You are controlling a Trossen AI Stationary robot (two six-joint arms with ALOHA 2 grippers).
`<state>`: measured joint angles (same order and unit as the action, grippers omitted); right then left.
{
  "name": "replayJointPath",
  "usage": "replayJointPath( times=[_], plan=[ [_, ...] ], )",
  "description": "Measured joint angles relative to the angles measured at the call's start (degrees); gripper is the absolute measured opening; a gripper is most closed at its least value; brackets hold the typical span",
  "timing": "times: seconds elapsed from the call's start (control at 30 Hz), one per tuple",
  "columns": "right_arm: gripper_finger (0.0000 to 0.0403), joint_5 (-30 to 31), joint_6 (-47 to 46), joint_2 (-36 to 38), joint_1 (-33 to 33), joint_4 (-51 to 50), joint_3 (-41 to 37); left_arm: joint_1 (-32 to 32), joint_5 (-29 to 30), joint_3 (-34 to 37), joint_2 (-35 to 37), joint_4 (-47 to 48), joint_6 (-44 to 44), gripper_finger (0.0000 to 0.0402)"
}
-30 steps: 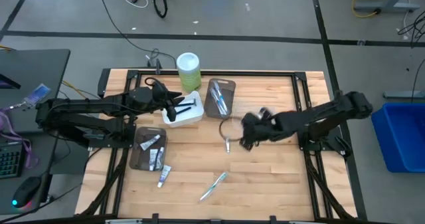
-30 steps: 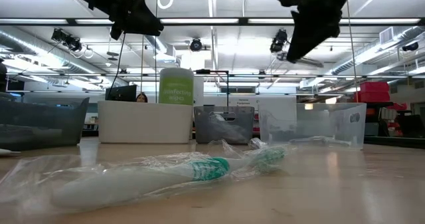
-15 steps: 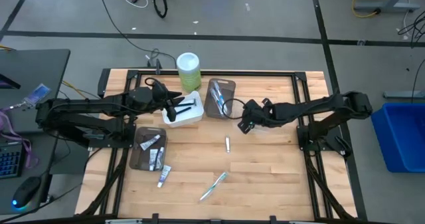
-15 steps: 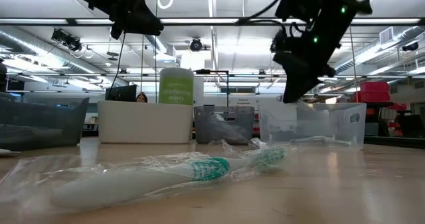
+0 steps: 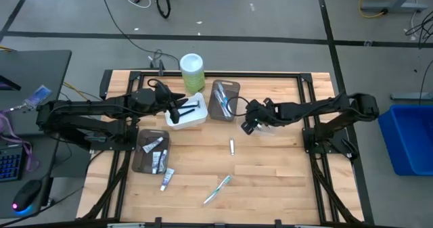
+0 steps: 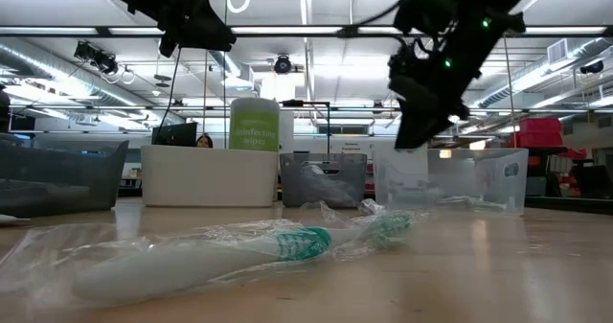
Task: Pick & Place Travel size toiletries
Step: Put the purple toothpaste into the bottom black bin
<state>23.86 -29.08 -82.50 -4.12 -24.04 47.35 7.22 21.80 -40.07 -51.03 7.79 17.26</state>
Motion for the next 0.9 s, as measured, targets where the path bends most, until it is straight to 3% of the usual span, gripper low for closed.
replayJointPath(
  times=[0.3, 0.47, 0.63, 0.9],
  plan=[
    [0.0172, -0.66, 6.44, 0.07, 1.76, 4.79, 8.69, -0.02, -0.02, 0.0, 0.0, 0.02, -1.17, 0.0114],
    [0.0162, -10.23, 10.55, -0.3, 3.54, 13.64, 8.76, -0.01, -0.02, 0.0, 0.0, 0.0, -1.49, 0.0114],
    [0.0158, -19.49, 16.79, -0.46, 5.91, 15.39, 8.74, -0.6, -1.13, -0.07, -1.51, -2.92, -3.47, 0.0114],
    [0.0155, -21.51, 29.3, -1.46, 8.25, 14.73, 8.61, -8.16, -3.86, -0.14, -9.54, -9.0, -4.58, 0.0114]
  ],
)
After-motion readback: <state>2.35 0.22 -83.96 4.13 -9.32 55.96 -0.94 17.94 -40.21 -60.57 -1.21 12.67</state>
